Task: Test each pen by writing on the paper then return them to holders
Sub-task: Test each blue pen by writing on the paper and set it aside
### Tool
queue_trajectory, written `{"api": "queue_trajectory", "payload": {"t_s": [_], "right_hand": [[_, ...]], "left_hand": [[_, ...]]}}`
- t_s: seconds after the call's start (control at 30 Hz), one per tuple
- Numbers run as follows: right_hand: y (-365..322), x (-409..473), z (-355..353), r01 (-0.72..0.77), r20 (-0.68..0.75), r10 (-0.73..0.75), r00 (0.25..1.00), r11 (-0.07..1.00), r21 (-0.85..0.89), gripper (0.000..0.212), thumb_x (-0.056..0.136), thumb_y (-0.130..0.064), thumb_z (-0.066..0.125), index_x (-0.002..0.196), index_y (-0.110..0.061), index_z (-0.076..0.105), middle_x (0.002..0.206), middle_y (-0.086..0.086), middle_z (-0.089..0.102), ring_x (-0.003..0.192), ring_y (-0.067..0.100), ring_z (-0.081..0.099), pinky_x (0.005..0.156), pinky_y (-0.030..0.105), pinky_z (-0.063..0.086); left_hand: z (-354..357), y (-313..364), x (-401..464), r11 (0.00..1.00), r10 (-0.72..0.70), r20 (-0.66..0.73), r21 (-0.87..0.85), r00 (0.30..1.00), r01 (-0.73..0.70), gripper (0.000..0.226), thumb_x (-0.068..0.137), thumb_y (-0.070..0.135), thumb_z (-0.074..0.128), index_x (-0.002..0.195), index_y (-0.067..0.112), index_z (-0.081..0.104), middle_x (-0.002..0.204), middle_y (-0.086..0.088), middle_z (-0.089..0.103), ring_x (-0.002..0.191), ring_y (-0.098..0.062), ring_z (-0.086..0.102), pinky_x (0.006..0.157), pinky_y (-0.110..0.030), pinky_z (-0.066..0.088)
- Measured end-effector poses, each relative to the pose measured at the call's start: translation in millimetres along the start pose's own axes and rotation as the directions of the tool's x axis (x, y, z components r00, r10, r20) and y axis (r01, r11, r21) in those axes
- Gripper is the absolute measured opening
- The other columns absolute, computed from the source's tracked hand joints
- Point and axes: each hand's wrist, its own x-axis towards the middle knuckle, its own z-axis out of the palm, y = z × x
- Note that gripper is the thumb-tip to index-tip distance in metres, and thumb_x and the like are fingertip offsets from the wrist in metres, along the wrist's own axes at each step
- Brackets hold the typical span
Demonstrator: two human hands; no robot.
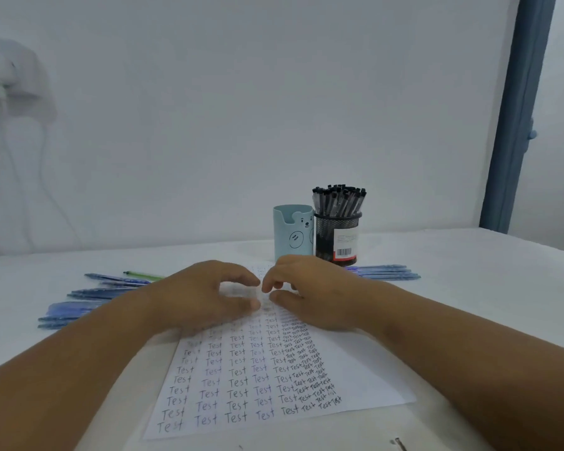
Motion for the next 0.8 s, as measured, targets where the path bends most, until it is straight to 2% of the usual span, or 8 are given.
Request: {"api": "queue_trajectory", "payload": {"t_s": [0.1,0.2,0.3,0.4,0.57,0.7,0.8], "right_hand": [[2,-1,1,0.011,0.031,-0.011,0.999,1.0,0.003,0.022,0.102,-0.036,0.054,0.118,-0.028,0.066,0.111,-0.012,0.058,0.087,-0.004,0.048,0.084,0.02,0.04],[6,-1,3,0.022,0.031,-0.022,0.999,1.0,0.0,0.021,0.102,-0.037,0.054,0.116,-0.03,0.067,0.109,-0.015,0.058,0.089,-0.007,0.048,0.08,0.012,0.036],[9,2,6,0.037,0.016,-0.037,0.999,0.999,-0.009,0.019,0.101,-0.039,0.054,0.115,-0.033,0.067,0.107,-0.017,0.058,0.09,-0.009,0.048,0.076,0.007,0.035],[14,3,7,0.042,0.009,-0.042,0.999,0.999,-0.008,0.018,0.1,-0.04,0.055,0.114,-0.035,0.067,0.105,-0.02,0.058,0.093,-0.009,0.049,0.077,0.007,0.035],[17,5,9,0.069,-0.002,-0.069,0.998,0.998,-0.014,0.016,0.099,-0.042,0.057,0.112,-0.039,0.066,0.101,-0.025,0.058,0.099,-0.011,0.048,0.076,0.005,0.036],[16,5,9,0.085,-0.009,-0.085,0.996,0.996,-0.001,0.013,0.099,-0.041,0.058,0.108,-0.04,0.066,0.098,-0.024,0.059,0.096,-0.006,0.052,0.076,0.007,0.037],[15,4,10,0.089,-0.01,-0.089,0.996,0.996,0.001,0.014,0.099,-0.04,0.058,0.109,-0.037,0.068,0.098,-0.023,0.059,0.095,-0.003,0.053,0.076,0.007,0.038]], "left_hand": [[-17,-11,0,0.999,-0.003,-0.092,0.042,0.996,0.007,0.031,0.088,0.046,0.071,0.118,0.041,0.067,0.12,0.028,0.061,0.117,0.009,0.052,0.1,-0.021,0.038],[-37,-29,-1,0.995,-0.05,-0.185,0.074,0.982,0.064,0.018,0.092,0.03,0.07,0.108,0.038,0.07,0.109,0.022,0.065,0.107,0.003,0.059,0.091,-0.019,0.046],[-53,-51,-4,0.981,-0.101,-0.22,0.14,0.97,0.134,0.017,0.092,0.024,0.068,0.1,0.038,0.068,0.106,0.021,0.065,0.097,0.002,0.06,0.083,-0.016,0.047],[-61,-63,-7,0.969,-0.162,-0.212,0.152,0.964,0.196,0.017,0.092,0.022,0.067,0.099,0.038,0.069,0.103,0.023,0.062,0.089,0.005,0.058,0.067,-0.009,0.039],[-61,-66,-11,0.955,-0.194,-0.16,0.193,0.968,0.223,0.011,0.087,0.032,0.073,0.097,0.034,0.076,0.097,0.021,0.068,0.083,0.007,0.058,0.067,-0.009,0.038],[-55,-64,-12,0.957,-0.208,-0.137,0.175,0.968,0.231,0.009,0.083,0.022,0.075,0.087,0.029,0.079,0.075,0.023,0.068,0.067,0.008,0.059,0.062,-0.009,0.039],[-52,-66,-11,0.961,-0.193,-0.146,0.174,0.97,0.217,0.007,0.083,0.02,0.076,0.084,0.026,0.078,0.075,0.02,0.068,0.06,0.014,0.056,0.057,-0.005,0.036]]}}
